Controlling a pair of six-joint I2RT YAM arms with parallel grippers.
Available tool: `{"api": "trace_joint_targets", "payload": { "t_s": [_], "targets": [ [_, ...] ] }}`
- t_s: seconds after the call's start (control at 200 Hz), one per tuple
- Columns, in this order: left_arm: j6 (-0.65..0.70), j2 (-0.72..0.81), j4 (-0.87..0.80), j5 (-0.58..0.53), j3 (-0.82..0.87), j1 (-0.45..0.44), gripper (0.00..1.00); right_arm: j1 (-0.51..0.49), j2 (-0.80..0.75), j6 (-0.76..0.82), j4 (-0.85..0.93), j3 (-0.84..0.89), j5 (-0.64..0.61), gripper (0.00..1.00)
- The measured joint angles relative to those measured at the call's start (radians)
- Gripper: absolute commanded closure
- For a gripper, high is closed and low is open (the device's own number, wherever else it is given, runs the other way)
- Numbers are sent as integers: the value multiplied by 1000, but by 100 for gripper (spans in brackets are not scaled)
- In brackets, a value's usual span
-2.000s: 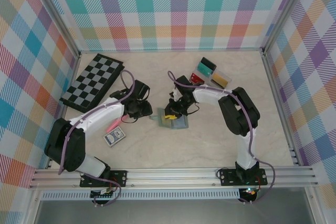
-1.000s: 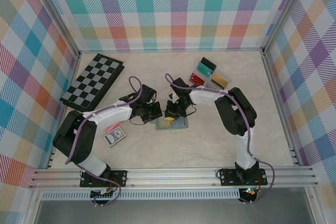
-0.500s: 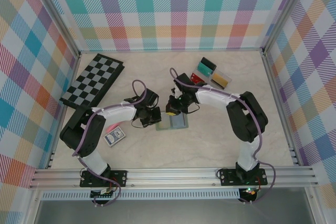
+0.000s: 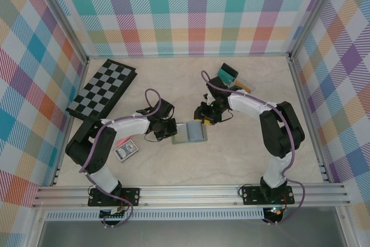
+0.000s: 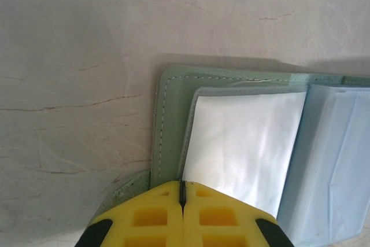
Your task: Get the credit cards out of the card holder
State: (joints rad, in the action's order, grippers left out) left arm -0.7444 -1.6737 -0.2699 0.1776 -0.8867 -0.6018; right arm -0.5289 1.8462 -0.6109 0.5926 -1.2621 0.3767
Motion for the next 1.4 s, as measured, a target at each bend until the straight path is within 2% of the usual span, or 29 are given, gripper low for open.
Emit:
{"api": "trace_joint_targets", "payload": {
  "t_s": [0.215,0.31,0.765,1.4],
  "targets": [
    [-8,0,2,0,1,0,100,-1,46,24,4,0,17,60],
    [-16,0,8,-1,1,0,100,-1,57,28,3,0,21,65],
    [-23,-1,17,-3,8,0,100,-1,89,37,-9,5,30,64],
    [-26,2,38,-2,21,0,100,2,101,32,-114,39,163,60]
  ]
}}
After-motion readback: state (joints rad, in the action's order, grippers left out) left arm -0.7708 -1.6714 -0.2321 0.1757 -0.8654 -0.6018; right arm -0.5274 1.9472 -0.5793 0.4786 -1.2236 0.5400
